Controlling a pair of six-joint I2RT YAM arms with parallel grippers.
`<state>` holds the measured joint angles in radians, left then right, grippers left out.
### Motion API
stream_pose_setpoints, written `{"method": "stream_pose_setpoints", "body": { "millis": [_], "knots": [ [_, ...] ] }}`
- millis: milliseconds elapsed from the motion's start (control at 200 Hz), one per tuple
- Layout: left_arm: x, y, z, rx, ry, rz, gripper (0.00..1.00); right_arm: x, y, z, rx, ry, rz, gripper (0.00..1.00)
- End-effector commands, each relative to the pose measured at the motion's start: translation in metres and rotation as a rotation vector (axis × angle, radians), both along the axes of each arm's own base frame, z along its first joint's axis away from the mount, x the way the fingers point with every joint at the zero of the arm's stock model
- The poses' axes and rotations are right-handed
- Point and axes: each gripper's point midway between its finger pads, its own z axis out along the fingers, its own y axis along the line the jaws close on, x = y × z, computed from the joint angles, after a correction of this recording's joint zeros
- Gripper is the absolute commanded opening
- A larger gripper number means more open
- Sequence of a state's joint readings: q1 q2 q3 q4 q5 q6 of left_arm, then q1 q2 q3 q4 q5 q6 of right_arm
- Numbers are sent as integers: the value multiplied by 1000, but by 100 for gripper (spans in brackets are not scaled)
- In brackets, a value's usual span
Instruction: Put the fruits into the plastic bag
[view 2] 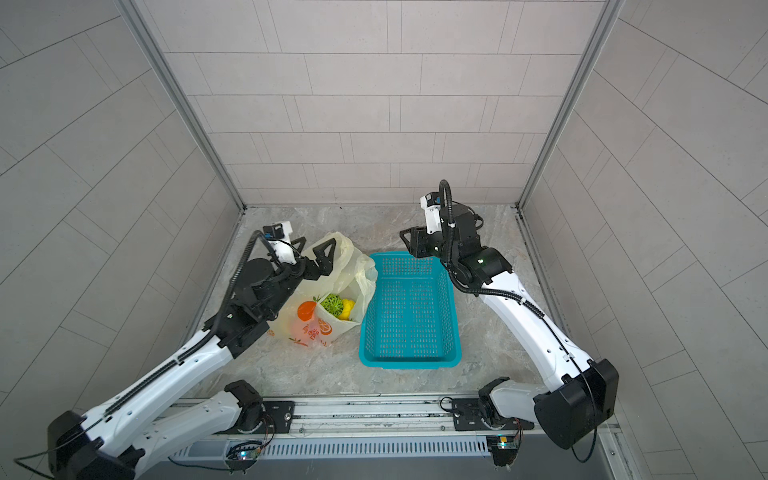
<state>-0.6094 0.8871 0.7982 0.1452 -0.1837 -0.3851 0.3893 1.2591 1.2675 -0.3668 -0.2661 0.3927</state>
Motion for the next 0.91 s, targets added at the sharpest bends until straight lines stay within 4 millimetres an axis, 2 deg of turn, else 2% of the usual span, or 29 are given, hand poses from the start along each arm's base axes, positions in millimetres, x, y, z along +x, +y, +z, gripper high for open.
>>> {"method": "stream_pose_setpoints", "body": {
  "millis": [0,80,115,170,215,275,345,430,490,505,520,535,586,641,756,901],
  "knots": [
    [-15,39,-25,118,132,142,100,2,-17,7,-23,-38,-69,53],
    [-20,77,-19,163,128,309,100,6,-38,7,-65,-58,-146,54],
    [-22,96,-14,184,116,380,100,7,-51,6,-93,-70,-197,55],
    [-18,123,-17,222,131,483,100,8,-75,4,-154,-89,-292,57],
    [-13,151,-25,221,169,575,100,8,-99,-2,-226,-100,-387,62],
    [1,190,-55,195,281,701,100,5,-133,-11,-323,-117,-529,68],
    [0,227,-77,255,315,903,100,-2,-164,-26,-431,-147,-663,73],
    [6,239,-109,323,327,974,100,-12,-192,-54,-520,-210,-799,76],
    [9,244,-129,384,341,998,100,-19,-201,-72,-556,-268,-836,78],
    [8,246,-134,398,349,1015,100,-22,-202,-83,-575,-272,-831,79],
    [7,249,-138,408,356,1032,100,-23,-202,-89,-584,-285,-828,96],
    [6,252,-141,411,361,1052,100,-25,-203,-95,-593,-295,-824,99],
    [1,264,-154,415,400,1122,100,-29,-204,-108,-628,-319,-819,99],
    [4,269,-168,440,435,1146,100,-31,-208,-126,-679,-270,-812,99],
    [19,266,-196,489,528,1109,100,-32,-210,-147,-696,-233,-811,99],
    [27,267,-226,543,605,1115,100,-32,-215,-169,-666,-202,-848,99]
  ]
}}
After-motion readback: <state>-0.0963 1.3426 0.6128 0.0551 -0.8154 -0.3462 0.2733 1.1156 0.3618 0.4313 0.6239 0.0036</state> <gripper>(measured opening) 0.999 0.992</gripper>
